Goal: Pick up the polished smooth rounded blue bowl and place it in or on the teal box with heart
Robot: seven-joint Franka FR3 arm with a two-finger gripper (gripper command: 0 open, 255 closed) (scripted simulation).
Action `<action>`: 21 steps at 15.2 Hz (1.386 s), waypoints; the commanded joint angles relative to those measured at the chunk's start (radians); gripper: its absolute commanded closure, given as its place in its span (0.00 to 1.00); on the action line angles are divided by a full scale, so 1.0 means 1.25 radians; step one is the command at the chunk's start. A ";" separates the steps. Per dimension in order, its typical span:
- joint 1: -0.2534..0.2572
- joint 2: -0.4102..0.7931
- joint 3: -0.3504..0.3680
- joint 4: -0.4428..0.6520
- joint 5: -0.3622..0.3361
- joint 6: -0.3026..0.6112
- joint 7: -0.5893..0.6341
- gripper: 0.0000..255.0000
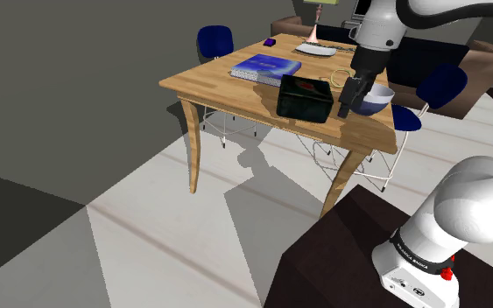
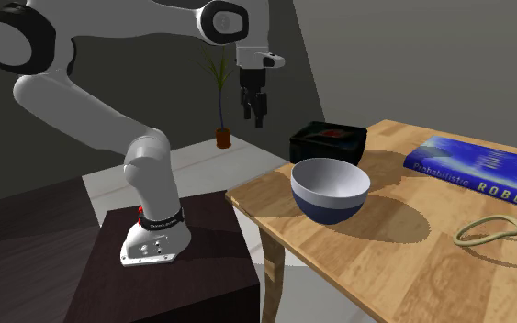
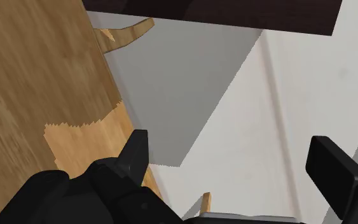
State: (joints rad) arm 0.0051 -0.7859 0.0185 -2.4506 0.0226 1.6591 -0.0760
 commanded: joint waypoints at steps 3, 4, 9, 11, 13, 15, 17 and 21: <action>-0.017 0.015 -0.026 0.001 -0.031 0.016 -0.031 0.00; -0.025 0.023 -0.040 0.003 -0.046 0.024 -0.047 0.00; -0.065 0.077 -0.104 0.024 -0.117 0.070 -0.122 0.00; -0.079 0.103 -0.130 0.038 -0.142 0.090 -0.151 0.00; -0.091 0.131 -0.155 0.056 -0.165 0.110 -0.179 0.00; -0.103 0.162 -0.180 0.076 -0.186 0.130 -0.207 0.00; -0.114 0.195 -0.205 0.100 -0.203 0.150 -0.234 0.00; -0.128 0.249 -0.242 0.142 -0.225 0.180 -0.277 0.00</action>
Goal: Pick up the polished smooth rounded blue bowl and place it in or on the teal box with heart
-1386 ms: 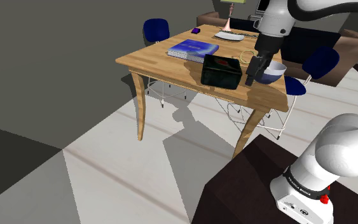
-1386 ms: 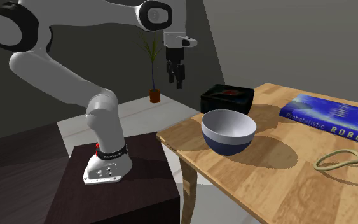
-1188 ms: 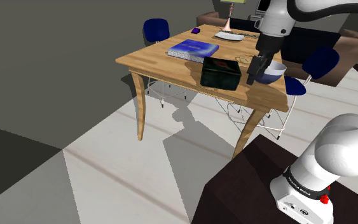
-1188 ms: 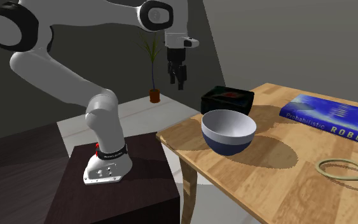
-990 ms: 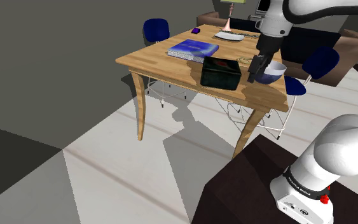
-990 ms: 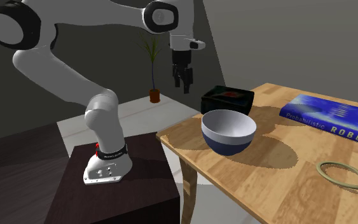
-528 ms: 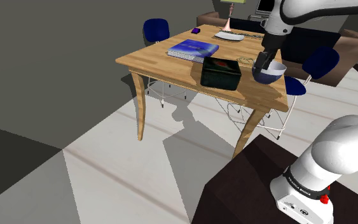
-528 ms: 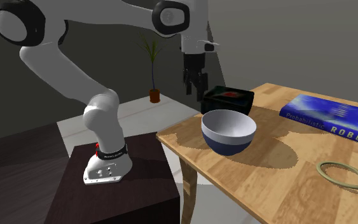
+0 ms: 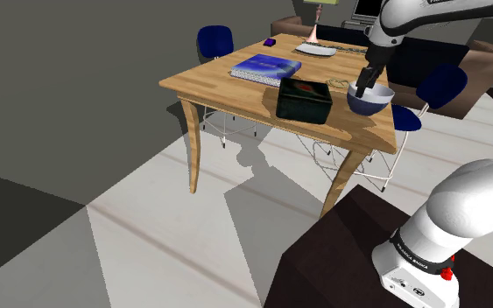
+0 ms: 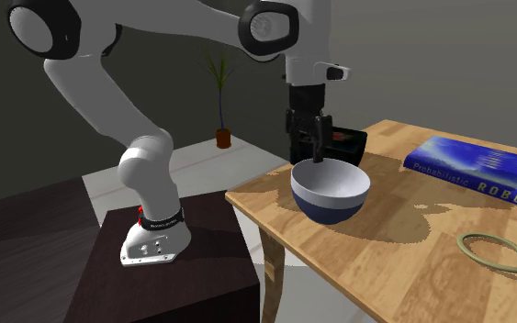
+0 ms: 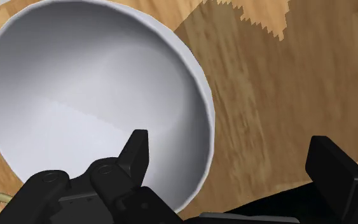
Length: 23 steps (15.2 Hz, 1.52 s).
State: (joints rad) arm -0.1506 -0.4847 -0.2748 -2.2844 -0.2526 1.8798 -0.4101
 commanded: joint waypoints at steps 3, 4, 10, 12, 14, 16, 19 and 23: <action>-0.005 0.014 -0.014 -0.018 -0.008 0.036 -0.009 0.00; -0.006 0.016 -0.016 -0.026 -0.009 0.047 -0.009 0.00; -0.008 0.026 -0.024 -0.056 -0.014 0.087 -0.008 0.00; -0.008 0.026 -0.024 -0.056 -0.014 0.087 -0.008 0.00; -0.008 0.026 -0.024 -0.056 -0.014 0.087 -0.008 0.00; -0.008 0.026 -0.024 -0.056 -0.014 0.087 -0.008 1.00; -0.008 0.026 -0.024 -0.056 -0.014 0.087 -0.008 1.00; -0.008 0.026 -0.024 -0.056 -0.014 0.087 -0.008 1.00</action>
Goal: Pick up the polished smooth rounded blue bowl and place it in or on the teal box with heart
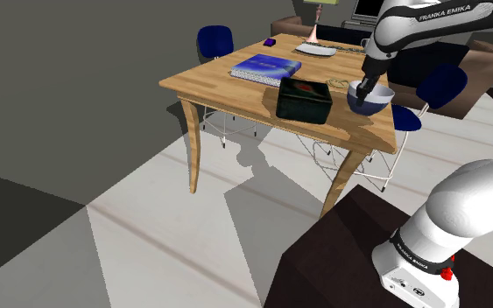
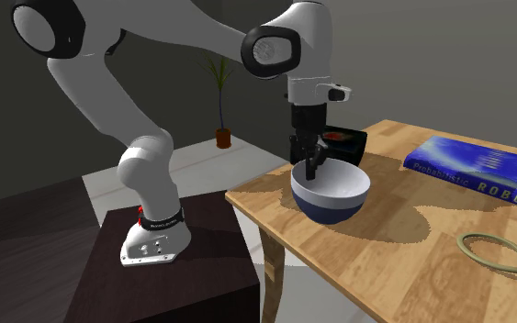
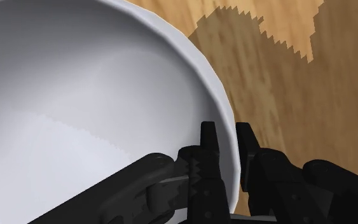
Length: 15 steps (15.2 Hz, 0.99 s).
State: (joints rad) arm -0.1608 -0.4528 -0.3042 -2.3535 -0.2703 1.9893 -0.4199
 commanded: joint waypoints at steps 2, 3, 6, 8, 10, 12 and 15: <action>0.000 0.001 0.000 -0.001 0.000 0.000 0.000 1.00; 0.000 -0.001 0.001 0.008 0.001 -0.011 -0.001 1.00; 0.002 -0.006 0.005 0.037 0.005 -0.044 -0.005 1.00; 0.003 -0.008 0.008 0.056 0.007 -0.066 -0.008 1.00; 0.004 -0.009 0.010 0.077 0.010 -0.087 -0.011 1.00; 0.005 -0.010 0.012 0.098 0.012 -0.108 -0.013 1.00; 0.006 -0.009 0.016 0.130 0.016 -0.140 -0.017 1.00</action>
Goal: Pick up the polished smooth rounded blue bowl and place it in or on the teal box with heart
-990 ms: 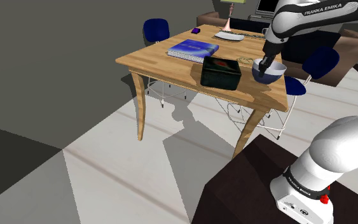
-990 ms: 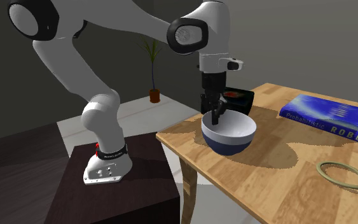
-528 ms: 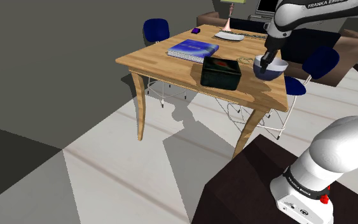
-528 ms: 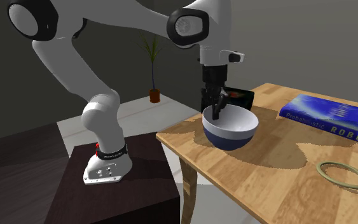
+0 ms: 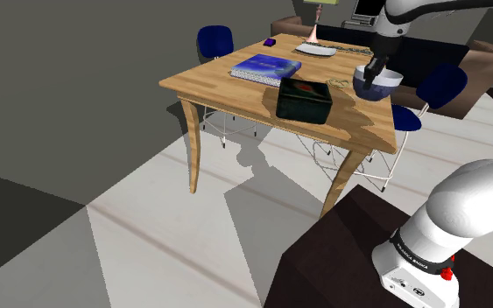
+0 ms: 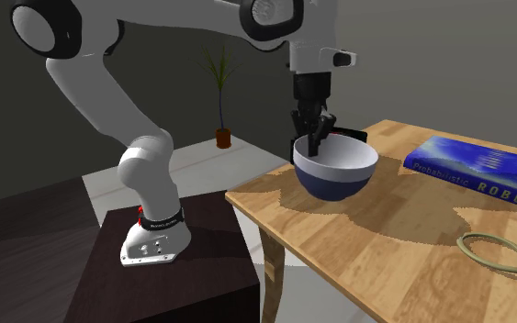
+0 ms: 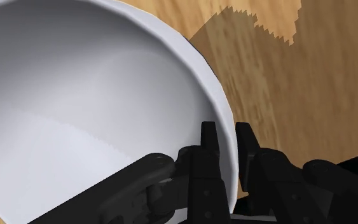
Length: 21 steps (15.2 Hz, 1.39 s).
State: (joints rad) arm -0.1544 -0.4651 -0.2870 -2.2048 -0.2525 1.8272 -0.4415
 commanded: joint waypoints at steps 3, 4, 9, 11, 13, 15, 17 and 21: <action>0.002 0.003 0.005 0.045 0.005 -0.042 -0.005 1.00; 0.003 0.004 0.006 0.056 0.006 -0.052 -0.006 1.00; 0.005 0.012 0.010 0.116 0.011 -0.104 -0.014 1.00; 0.006 0.016 0.012 0.142 0.014 -0.125 -0.017 1.00; 0.007 0.021 0.013 0.167 0.016 -0.146 -0.020 1.00; 0.008 0.027 0.014 0.194 0.018 -0.166 -0.024 1.00; 0.009 0.034 0.015 0.221 0.020 -0.187 -0.027 1.00; 0.016 0.049 0.030 0.262 0.028 -0.216 -0.014 1.00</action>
State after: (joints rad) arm -0.1387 -0.4116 -0.2596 -1.8910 -0.2224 1.5661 -0.4705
